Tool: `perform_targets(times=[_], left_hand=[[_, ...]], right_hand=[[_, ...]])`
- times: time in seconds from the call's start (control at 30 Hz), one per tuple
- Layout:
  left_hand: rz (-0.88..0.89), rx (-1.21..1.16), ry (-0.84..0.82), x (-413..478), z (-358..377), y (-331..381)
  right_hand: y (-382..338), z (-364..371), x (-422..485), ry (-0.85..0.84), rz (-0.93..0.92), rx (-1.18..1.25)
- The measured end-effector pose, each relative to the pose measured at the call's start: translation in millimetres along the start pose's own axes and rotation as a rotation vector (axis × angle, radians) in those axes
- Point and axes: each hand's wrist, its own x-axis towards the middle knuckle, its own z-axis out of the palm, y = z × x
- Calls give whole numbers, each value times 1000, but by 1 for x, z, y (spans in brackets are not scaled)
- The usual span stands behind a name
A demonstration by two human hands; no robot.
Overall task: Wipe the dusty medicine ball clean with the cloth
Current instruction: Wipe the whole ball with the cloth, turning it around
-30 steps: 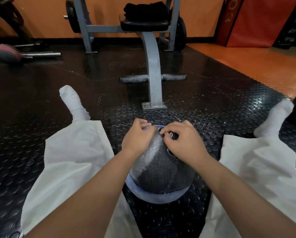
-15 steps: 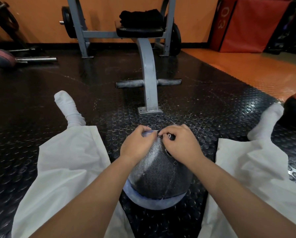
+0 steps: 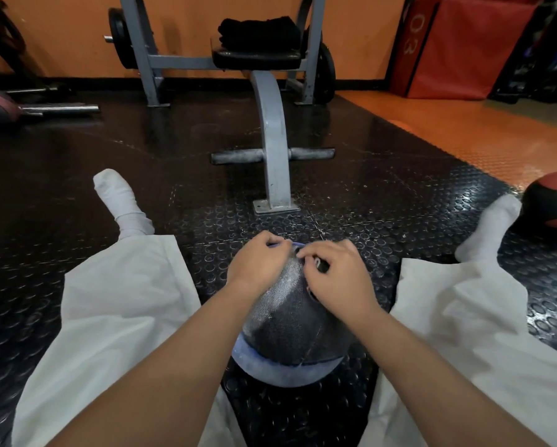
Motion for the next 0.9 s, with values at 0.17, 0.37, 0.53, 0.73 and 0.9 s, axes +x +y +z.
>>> perform_targets(times=[0.17,0.37,0.53,0.73,0.9], left_hand=[[-38,27,78,-5,7,4],[-32,28,65,1,5,7],[19,30,32,-3,5,4],[-42,29,108,-1,6,5],[-51,-5,104,6,-2,0]], right_hand=[[0,7,32,-93,205,-68],[-2,1,-35,160,-98,12],[3,-7,-10,32,31,40],[-4,-3,37,-185,289,67],[-13,10,-27,95,-96,3]])
